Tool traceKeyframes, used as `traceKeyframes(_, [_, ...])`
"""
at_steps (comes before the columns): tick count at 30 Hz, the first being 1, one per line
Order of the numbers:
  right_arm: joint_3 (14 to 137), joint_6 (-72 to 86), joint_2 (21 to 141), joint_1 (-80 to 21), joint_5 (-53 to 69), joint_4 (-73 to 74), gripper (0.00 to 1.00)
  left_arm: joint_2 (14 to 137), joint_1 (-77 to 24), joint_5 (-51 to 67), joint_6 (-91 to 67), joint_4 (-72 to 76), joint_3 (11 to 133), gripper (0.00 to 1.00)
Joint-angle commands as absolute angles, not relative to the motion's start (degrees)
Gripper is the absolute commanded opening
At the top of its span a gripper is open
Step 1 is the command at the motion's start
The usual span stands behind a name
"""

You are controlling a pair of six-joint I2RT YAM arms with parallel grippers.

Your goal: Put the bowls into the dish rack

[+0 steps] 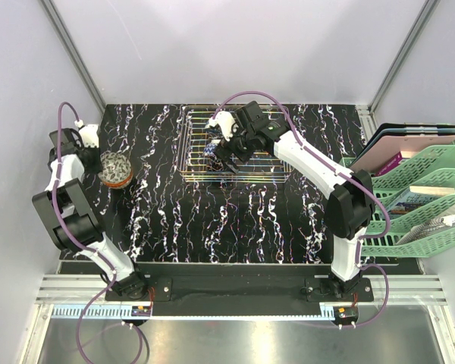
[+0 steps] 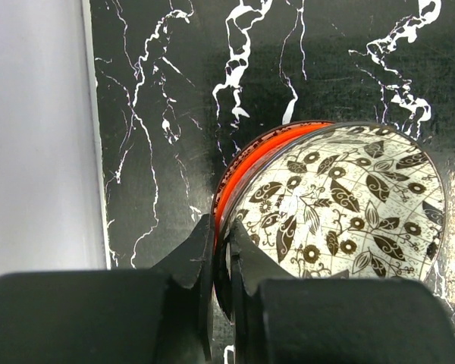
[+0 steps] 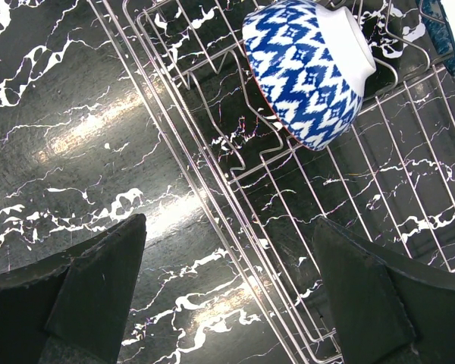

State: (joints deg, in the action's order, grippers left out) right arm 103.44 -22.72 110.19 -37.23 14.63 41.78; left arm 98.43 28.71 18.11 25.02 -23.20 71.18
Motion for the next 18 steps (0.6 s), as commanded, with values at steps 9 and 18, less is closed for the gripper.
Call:
traceKeyframes(9, [103.4, -22.9, 107.5, -38.3, 15.5, 40.3, 0.99, 92.5, 28.7, 18.3, 23.8, -26.3, 75.8, 0.07])
traceKeyframes(18, [103.1, -23.0, 107.4, -38.4, 15.5, 40.3, 0.99, 92.9, 28.6, 18.6, 24.0, -26.5, 75.7, 0.06])
